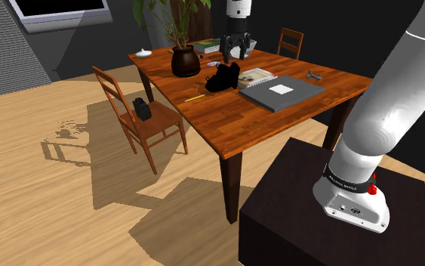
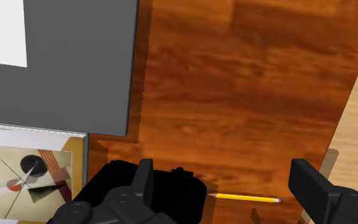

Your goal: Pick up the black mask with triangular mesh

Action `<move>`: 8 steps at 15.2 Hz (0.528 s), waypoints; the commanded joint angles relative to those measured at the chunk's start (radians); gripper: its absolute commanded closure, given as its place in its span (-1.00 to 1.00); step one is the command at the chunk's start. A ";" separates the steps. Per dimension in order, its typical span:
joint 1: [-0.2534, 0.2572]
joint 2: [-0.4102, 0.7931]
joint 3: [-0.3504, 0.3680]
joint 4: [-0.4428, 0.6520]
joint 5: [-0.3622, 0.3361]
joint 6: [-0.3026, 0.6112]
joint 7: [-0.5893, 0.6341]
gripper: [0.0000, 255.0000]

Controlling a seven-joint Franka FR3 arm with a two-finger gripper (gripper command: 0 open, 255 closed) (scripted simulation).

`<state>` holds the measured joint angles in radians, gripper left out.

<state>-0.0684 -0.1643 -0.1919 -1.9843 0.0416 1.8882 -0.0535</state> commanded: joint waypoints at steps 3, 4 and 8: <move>-0.017 0.160 -0.027 0.140 0.029 0.017 -0.013 -1.00; -0.023 0.198 -0.032 0.176 0.037 0.018 -0.017 -1.00; -0.051 0.355 -0.050 0.338 0.074 0.009 -0.028 -1.00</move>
<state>-0.1118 0.1575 -0.2374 -1.6843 0.1076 1.9019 -0.0784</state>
